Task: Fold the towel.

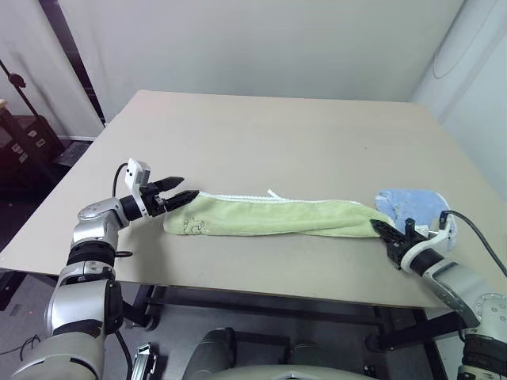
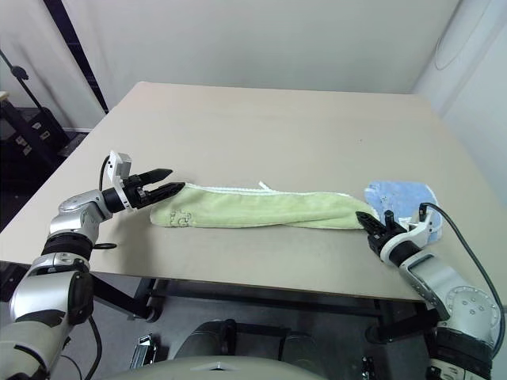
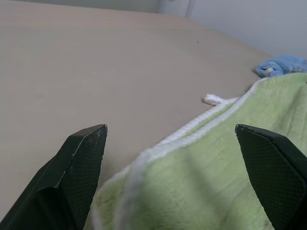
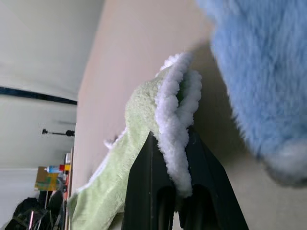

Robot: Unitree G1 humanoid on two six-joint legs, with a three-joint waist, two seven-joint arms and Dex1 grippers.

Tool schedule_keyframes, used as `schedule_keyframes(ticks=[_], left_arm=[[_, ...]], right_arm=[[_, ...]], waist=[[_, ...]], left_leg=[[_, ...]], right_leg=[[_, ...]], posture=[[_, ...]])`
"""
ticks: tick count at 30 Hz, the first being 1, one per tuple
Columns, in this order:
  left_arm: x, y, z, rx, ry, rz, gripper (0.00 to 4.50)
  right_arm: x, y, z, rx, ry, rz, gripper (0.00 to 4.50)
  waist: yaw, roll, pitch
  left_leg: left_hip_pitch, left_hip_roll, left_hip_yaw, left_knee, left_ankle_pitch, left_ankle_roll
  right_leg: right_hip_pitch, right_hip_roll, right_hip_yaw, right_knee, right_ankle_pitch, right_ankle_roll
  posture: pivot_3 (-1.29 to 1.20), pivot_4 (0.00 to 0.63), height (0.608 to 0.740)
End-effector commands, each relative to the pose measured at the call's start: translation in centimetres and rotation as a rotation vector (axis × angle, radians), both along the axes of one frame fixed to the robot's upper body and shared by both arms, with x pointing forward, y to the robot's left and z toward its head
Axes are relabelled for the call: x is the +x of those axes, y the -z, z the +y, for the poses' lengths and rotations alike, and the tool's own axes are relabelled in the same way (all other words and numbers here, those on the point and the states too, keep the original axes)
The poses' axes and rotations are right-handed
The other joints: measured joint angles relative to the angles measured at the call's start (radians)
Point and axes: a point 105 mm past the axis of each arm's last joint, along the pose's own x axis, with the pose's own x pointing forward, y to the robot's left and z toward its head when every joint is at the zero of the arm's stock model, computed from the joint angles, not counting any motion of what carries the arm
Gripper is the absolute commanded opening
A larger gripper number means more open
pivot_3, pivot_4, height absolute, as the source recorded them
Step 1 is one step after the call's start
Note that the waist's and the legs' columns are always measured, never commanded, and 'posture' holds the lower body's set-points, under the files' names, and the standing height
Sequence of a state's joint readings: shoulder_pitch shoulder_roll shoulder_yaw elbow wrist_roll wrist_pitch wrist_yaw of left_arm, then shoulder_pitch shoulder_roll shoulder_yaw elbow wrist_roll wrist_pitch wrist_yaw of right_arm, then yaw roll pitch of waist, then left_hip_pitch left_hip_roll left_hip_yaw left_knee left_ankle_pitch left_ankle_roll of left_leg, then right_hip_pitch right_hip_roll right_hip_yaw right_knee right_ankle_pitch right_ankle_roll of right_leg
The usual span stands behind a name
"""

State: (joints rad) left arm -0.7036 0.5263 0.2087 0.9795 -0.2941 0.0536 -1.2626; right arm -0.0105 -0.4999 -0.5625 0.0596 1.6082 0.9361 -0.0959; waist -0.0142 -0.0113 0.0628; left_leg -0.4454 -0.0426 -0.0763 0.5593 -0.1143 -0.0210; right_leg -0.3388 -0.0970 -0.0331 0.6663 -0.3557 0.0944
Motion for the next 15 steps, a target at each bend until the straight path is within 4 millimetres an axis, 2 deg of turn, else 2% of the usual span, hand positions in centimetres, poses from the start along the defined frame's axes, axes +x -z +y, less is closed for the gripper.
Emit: schedule_keyframes(ticks=[1, 8, 10, 12, 15], left_arm=[[0.5, -1.5, 0.2, 0.015, 0.005, -0.046, 4.5], [0.8, -1.8, 0.0, 0.009, 0.0, -0.052, 4.5], [0.8, -1.8, -0.1, 0.009, 0.002, -0.053, 4.5], [0.8, -1.8, -0.2, 0.007, 0.004, -0.054, 4.5], [0.8, -1.8, -0.5, 0.011, 0.014, -0.057, 4.5]], right_arm=[[0.0, -3.7, 0.9, -0.06, -0.099, -0.143, 0.04], [-0.7, -9.0, 6.3, -0.186, -0.404, -0.366, 0.04], [-1.1, -10.4, 8.7, -0.223, -0.534, -0.444, 0.04], [-1.1, -10.8, 10.5, -0.238, -0.619, -0.475, 0.04], [0.2, -9.8, 13.0, -0.266, -0.696, -0.454, 0.04]], waist=[[0.0, 0.001, 0.0], [-0.001, 0.001, 0.0], [-0.002, 0.001, 0.001], [-0.001, 0.001, 0.0], [-0.001, 0.0, 0.0]], left_leg=[[0.0, 0.0, 0.0, 0.0, 0.0, 0.0], [0.0, 0.0, 0.0, 0.001, -0.001, -0.001], [0.0, 0.0, 0.0, 0.001, -0.001, -0.002], [0.0, 0.0, 0.0, 0.001, -0.001, -0.001], [-0.001, 0.001, 0.0, 0.001, -0.001, -0.002]], right_leg=[[0.0, 0.0, 0.0, 0.0, 0.0, 0.0], [0.0, 0.0, 0.0, 0.0, 0.0, 0.0], [0.0, 0.0, 0.0, 0.0, 0.0, 0.0], [0.0, 0.0, 0.0, 0.0, 0.0, 0.0], [0.0, 0.0, -0.001, -0.001, 0.0, 0.0]], posture=[[0.0, 0.0, 0.709], [0.0, 0.0, 0.709], [0.0, 0.0, 0.709], [0.0, 0.0, 0.709], [0.0, 0.0, 0.709]])
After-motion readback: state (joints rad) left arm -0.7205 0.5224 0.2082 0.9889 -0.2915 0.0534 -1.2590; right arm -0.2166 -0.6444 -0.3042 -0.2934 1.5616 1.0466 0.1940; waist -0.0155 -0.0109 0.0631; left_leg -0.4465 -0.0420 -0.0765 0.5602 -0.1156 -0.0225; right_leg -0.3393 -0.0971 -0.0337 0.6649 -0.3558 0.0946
